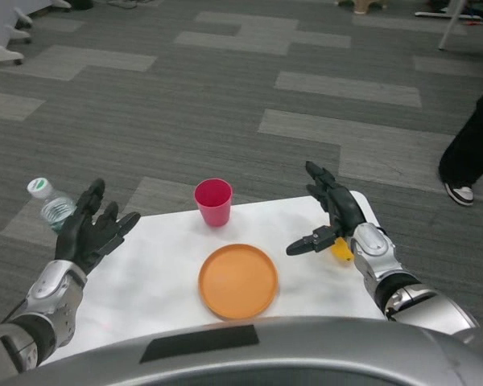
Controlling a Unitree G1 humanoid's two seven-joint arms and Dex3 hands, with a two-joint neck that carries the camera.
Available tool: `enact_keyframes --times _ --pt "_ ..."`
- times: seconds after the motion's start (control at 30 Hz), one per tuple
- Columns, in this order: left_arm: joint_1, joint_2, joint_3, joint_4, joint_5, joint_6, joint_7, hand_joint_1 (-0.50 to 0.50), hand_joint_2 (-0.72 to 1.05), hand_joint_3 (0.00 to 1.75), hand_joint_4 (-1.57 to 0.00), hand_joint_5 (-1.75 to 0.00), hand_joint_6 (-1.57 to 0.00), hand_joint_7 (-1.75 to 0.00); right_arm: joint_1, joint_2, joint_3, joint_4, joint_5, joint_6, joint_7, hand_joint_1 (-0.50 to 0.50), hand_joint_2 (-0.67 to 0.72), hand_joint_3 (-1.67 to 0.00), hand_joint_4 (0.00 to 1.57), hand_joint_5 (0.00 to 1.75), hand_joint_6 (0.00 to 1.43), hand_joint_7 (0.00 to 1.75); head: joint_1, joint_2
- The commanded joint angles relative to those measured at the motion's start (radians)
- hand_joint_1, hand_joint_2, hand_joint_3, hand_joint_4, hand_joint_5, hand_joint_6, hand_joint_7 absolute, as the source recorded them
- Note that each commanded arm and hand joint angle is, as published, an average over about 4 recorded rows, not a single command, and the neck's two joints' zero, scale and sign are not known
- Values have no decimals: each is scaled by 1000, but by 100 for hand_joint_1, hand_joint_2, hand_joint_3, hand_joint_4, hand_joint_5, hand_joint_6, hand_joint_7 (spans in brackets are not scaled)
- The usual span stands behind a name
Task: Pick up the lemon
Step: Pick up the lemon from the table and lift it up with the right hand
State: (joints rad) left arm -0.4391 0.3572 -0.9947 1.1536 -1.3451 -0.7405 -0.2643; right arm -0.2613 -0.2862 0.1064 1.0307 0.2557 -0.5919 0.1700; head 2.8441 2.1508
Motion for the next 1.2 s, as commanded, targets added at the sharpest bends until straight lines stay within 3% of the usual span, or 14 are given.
enact_keyframes --times 0.03,0.4,0.63,0.73,0.9,1.03,1.2 --pt "-7 2 7 1 -3 -2 2 50 78 9 0 0 0 0 1 -13 -37 -39 2 -12 2 -12 14 -20 0 39 0 0 -93 -10" --pt "-7 3 3 4 -2 -2 3 50 78 9 0 0 0 0 69 -21 -133 -127 2 -24 5 -12 11 -16 0 39 0 0 -207 -30" --pt "-9 3 1 6 -3 -2 2 50 78 9 0 0 0 0 120 -23 -191 -175 3 -42 5 -8 17 -16 0 39 0 0 -217 -25" --pt "-10 4 1 6 -2 -2 3 50 78 9 0 0 0 0 143 -24 -220 -175 13 -56 5 -1 28 -14 0 39 0 0 -226 -23" --pt "-13 5 0 8 -2 -2 2 50 78 9 0 0 0 0 177 -21 -267 -143 20 -60 5 24 61 -2 0 39 0 0 -235 -26" --pt "-16 5 -2 9 -2 -1 3 50 78 9 0 0 0 0 185 -17 -284 -103 22 -60 6 31 66 0 0 34 0 0 -236 -30" --pt "-17 4 -5 9 -2 -1 2 50 78 9 0 0 0 0 186 -14 -297 -64 22 -60 8 30 66 0 0 34 0 0 -238 -36"
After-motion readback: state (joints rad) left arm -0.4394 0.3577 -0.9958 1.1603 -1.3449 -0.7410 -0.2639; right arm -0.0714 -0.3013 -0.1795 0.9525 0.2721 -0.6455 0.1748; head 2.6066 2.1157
